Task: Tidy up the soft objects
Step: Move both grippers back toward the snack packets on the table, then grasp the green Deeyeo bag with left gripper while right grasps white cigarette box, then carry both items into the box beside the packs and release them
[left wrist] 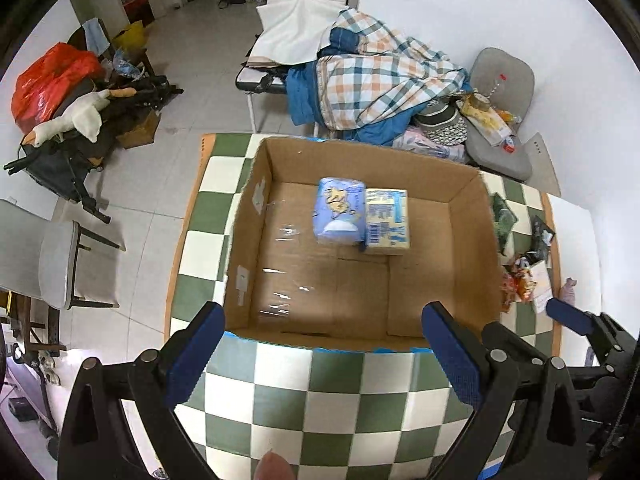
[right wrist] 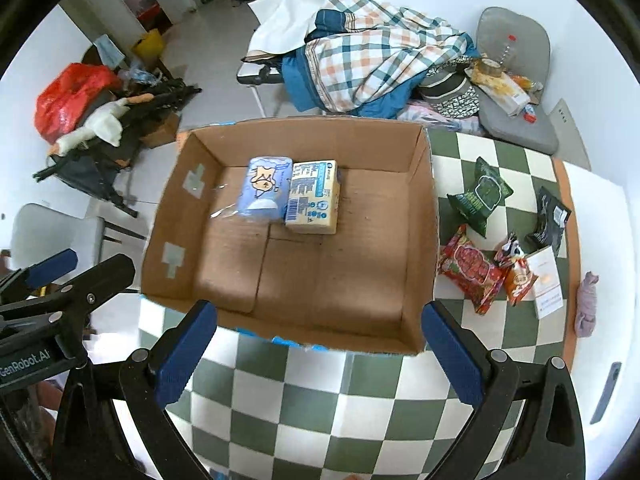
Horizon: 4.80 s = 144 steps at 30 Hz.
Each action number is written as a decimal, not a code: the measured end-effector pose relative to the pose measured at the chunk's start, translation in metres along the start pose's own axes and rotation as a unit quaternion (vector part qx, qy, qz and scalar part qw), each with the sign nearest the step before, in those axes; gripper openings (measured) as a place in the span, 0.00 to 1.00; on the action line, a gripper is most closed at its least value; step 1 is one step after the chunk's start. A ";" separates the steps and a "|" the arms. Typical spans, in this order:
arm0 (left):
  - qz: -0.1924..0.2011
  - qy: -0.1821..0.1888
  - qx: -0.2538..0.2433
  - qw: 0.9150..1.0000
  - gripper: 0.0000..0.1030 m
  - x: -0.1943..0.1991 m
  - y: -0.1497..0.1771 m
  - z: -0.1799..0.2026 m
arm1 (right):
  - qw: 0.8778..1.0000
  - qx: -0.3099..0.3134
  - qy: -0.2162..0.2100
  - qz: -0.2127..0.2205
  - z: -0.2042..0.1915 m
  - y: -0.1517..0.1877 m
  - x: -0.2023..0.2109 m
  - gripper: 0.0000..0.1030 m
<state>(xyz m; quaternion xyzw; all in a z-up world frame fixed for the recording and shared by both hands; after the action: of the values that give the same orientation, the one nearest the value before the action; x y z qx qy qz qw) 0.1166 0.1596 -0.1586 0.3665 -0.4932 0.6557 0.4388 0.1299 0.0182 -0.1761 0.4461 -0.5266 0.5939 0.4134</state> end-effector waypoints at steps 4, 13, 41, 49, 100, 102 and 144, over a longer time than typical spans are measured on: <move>0.005 0.002 -0.043 0.999 0.98 0.008 -0.004 0.046 | 1.000 -0.013 -0.026 -0.002 0.032 0.004 0.015 1.00; -0.061 0.008 -0.190 0.980 0.98 -0.062 -0.041 0.183 | 0.997 -0.074 0.035 -0.016 0.176 0.005 0.013 1.00; -0.314 -0.063 -0.301 0.898 0.92 -0.384 -0.065 0.305 | 0.962 -0.121 0.099 -0.222 0.362 0.025 -0.244 0.64; -0.351 -0.040 -0.253 0.901 0.41 -0.399 -0.065 0.290 | 0.952 -0.201 0.035 -0.227 0.394 0.028 -0.248 0.73; -0.079 -0.010 -0.035 0.996 0.30 -0.088 -0.085 0.014 | 0.991 -0.076 -0.076 -0.083 0.082 -0.064 -0.072 0.57; -0.089 -0.023 -0.033 0.995 0.30 -0.101 -0.093 -0.001 | 0.992 -0.070 -0.063 -0.087 0.066 -0.075 -0.084 0.57; -0.105 -0.043 0.014 0.993 0.97 -0.141 -0.095 -0.061 | 0.993 -0.033 0.034 -0.112 0.009 -0.092 -0.150 1.00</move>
<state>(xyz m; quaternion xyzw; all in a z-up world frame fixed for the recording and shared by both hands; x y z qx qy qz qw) 0.2514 0.2011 -0.2717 0.4501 -0.4615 0.5964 0.4783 0.2586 0.0154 -0.2968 0.4680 -0.4785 0.5407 0.5096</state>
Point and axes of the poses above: each gripper's, at about its wrist camera, not at the fingertips, and x roughly against the way its jaws point, z to its right, y to its underside, the point moved 1 cm from there along -x, roughly the way its jaws point, and after that the axes turned 11 degrees about y, right-handed, at the moved point
